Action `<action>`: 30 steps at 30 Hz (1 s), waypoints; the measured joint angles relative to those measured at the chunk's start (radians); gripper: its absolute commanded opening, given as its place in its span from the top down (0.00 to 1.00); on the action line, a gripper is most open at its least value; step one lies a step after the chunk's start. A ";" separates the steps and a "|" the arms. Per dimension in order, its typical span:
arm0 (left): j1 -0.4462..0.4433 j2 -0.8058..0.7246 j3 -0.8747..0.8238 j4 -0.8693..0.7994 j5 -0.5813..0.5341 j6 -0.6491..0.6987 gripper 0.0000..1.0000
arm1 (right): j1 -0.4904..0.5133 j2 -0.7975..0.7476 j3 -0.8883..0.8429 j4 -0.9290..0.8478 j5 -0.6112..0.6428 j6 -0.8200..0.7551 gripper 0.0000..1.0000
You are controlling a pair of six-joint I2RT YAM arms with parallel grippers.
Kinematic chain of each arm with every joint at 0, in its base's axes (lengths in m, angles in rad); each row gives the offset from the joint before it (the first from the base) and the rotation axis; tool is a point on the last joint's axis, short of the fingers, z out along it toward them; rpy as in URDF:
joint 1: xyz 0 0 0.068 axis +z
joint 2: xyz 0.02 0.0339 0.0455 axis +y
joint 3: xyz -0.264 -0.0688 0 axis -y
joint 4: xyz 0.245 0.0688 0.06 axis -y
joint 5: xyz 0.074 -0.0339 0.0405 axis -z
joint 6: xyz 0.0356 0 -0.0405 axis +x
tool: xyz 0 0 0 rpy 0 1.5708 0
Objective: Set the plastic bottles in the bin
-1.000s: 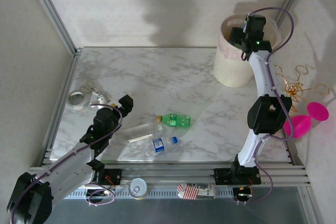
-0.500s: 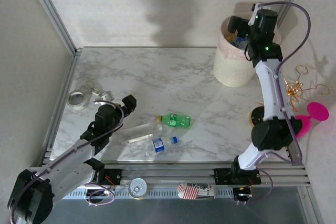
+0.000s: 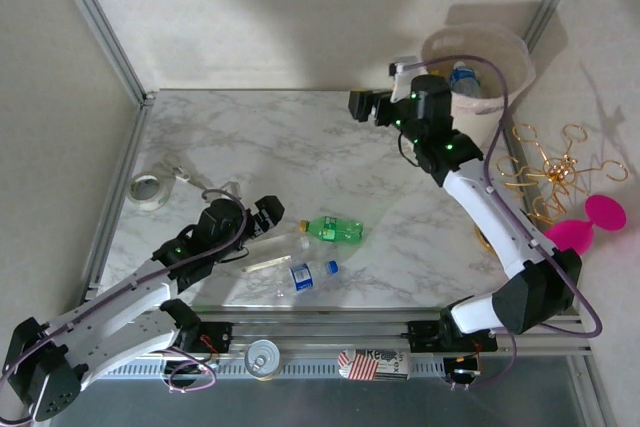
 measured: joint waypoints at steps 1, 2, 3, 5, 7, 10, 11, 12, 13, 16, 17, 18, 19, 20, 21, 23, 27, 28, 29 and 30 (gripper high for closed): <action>-0.012 -0.008 0.008 -0.030 -0.009 -0.010 0.00 | 0.015 0.003 -0.012 0.005 -0.004 0.002 0.01; -0.021 -0.011 0.018 -0.060 -0.016 -0.011 0.00 | 0.029 0.006 -0.024 0.009 -0.006 0.002 0.01; -0.026 -0.011 0.031 -0.095 -0.021 -0.011 0.00 | 0.042 0.008 -0.035 0.014 -0.011 0.003 0.01; -0.031 -0.001 0.063 -0.164 -0.030 -0.011 0.01 | 0.061 0.011 -0.060 0.026 -0.020 0.010 0.01; -0.041 0.004 0.082 -0.206 -0.033 -0.025 0.00 | 0.071 0.011 -0.092 0.035 -0.029 0.021 0.01; -0.084 0.003 0.079 -0.247 -0.026 -0.079 0.00 | 0.076 0.011 -0.148 0.048 -0.048 0.045 0.01; -0.101 0.003 0.078 -0.258 -0.021 -0.098 0.00 | 0.077 0.011 -0.164 0.048 -0.051 0.049 0.01; -0.124 0.003 0.078 -0.272 -0.016 -0.123 0.00 | 0.079 0.011 -0.183 0.048 -0.052 0.057 0.01; -0.150 0.003 0.078 -0.286 -0.012 -0.145 0.00 | 0.082 0.011 -0.200 0.048 -0.056 0.066 0.01; -0.212 0.006 0.078 -0.321 -0.007 -0.186 0.00 | 0.089 0.011 -0.233 0.048 -0.068 0.079 0.01; -0.229 0.008 0.078 -0.330 -0.006 -0.199 0.00 | 0.090 0.010 -0.239 0.048 -0.071 0.082 0.01; -0.243 0.010 0.078 -0.336 -0.004 -0.211 0.00 | 0.091 0.009 -0.245 0.048 -0.074 0.087 0.01; -0.255 0.012 0.078 -0.343 -0.007 -0.253 0.00 | 0.091 0.006 -0.251 0.052 -0.077 0.090 0.01; -0.263 0.012 0.076 -0.353 -0.010 -0.287 0.00 | 0.091 0.003 -0.258 0.056 -0.082 0.092 0.01; -0.267 0.011 0.069 -0.354 -0.010 -0.318 0.01 | 0.091 -0.002 -0.266 0.065 -0.092 0.095 0.01; -0.270 0.013 0.043 -0.352 -0.010 -0.372 0.00 | 0.092 -0.012 -0.288 0.091 -0.123 0.099 0.01; -0.270 0.023 -0.028 -0.349 -0.013 -0.452 0.00 | 0.106 -0.021 -0.335 0.137 -0.185 0.102 0.01; -0.270 0.023 -0.042 -0.348 -0.018 -0.468 0.00 | 0.112 -0.021 -0.350 0.147 -0.201 0.103 0.01; -0.270 0.023 -0.052 -0.346 -0.026 -0.483 0.00 | 0.116 -0.021 -0.362 0.153 -0.211 0.103 0.01; -0.270 0.023 -0.061 -0.341 -0.038 -0.497 0.00 | 0.121 -0.021 -0.377 0.159 -0.224 0.103 0.01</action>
